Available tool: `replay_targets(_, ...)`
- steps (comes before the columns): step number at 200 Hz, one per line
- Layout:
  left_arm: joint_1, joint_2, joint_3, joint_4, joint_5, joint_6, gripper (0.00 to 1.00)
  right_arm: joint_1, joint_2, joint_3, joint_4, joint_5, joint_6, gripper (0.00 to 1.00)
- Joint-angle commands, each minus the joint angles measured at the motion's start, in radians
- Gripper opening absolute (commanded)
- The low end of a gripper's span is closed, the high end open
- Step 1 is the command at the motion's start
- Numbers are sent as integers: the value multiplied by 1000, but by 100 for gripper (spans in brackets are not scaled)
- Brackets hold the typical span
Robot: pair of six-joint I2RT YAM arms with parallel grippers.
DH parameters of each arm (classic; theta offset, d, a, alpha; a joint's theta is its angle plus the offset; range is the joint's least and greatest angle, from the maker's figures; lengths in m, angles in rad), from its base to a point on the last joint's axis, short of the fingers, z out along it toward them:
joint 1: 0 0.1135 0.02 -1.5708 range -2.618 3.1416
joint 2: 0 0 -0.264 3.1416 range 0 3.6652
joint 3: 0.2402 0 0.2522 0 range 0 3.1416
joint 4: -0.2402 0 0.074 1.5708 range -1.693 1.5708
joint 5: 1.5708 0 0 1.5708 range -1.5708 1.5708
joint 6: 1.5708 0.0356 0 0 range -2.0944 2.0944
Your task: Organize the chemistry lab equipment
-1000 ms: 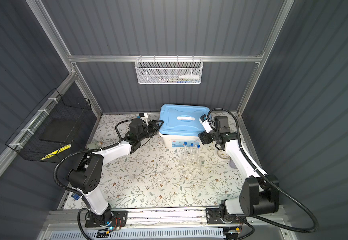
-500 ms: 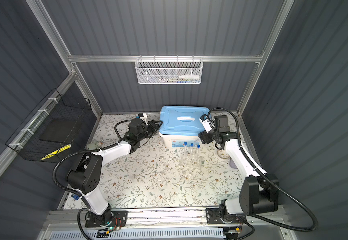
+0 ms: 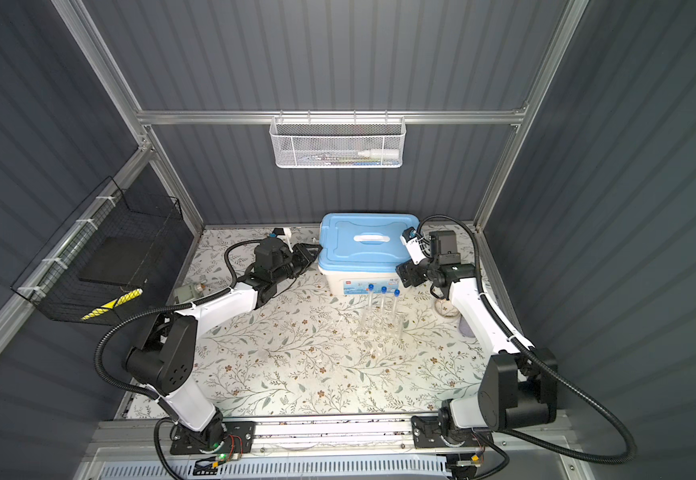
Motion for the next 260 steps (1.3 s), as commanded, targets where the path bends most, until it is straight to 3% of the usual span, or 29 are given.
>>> replay_targets(1,-2,-36,-15,-23,-15,39,32,-8,-34,-1,-12,-5,34,90)
replay_targets(77,-2,-46,3,-86,-33,82,32,-108,-47,48,16,-59,256,97)
replay_targets(136,-2,-24,44,-91,-14,105,37,-255,78,124,-1,-264,458,90)
replay_targets(260,-2,41,133,-146,-14,162,48,-258,206,168,4,-408,505,78)
